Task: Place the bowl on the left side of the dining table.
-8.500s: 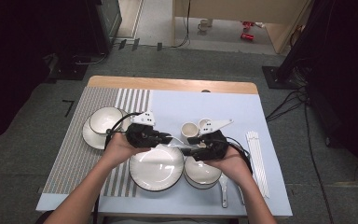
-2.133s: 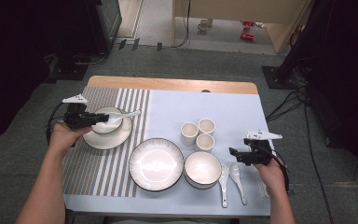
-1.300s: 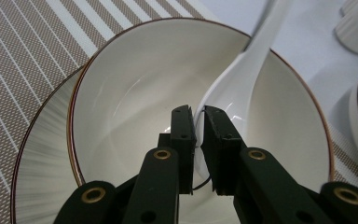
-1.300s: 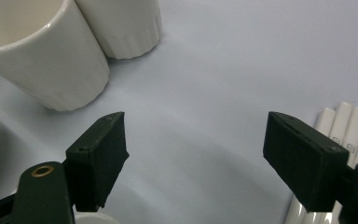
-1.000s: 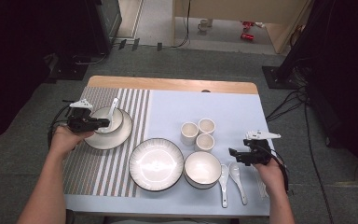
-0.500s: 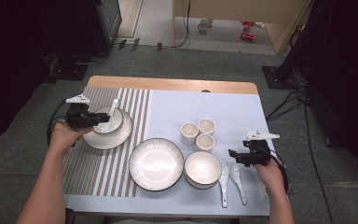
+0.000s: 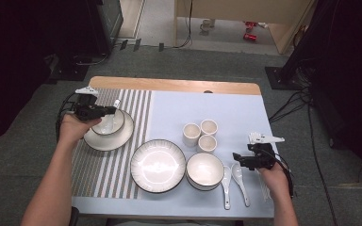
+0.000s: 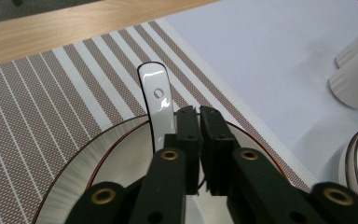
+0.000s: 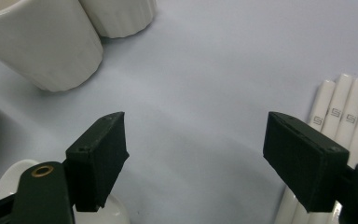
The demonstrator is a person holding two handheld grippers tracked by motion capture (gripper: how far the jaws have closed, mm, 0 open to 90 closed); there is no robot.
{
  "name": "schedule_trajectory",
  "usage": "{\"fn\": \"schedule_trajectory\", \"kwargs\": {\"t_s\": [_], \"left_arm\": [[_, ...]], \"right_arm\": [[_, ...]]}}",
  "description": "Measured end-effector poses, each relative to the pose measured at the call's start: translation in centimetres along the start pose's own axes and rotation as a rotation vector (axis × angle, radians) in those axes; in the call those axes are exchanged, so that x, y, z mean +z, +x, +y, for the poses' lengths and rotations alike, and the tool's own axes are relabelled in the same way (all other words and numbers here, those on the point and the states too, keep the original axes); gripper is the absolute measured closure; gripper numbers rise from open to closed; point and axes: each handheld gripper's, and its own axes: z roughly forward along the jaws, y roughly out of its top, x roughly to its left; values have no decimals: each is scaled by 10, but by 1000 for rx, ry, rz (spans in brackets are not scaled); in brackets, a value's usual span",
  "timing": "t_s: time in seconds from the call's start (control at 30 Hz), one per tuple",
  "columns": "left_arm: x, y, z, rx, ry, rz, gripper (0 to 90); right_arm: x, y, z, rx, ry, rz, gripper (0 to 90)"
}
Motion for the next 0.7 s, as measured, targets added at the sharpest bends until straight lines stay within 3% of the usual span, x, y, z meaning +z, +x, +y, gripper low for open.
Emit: {"fn": "schedule_trajectory", "kwargs": {"t_s": [0.13, 0.3, 0.57, 0.7], "left_arm": [[3, 0, 8, -13, -42, -1, 900], [13, 3, 11, -37, -37, 2, 900], [25, 4, 11, -40, -17, 10, 880], [27, 4, 11, -36, -5, 31, 826]], "right_arm": [[0, 0, -2, -3, 6, -2, 214], [0, 2, -4, -4, 14, -4, 214], [-3, 1, -8, -1, 18, -12, 214], [-3, 1, -8, 1, 17, -13, 214]]}}
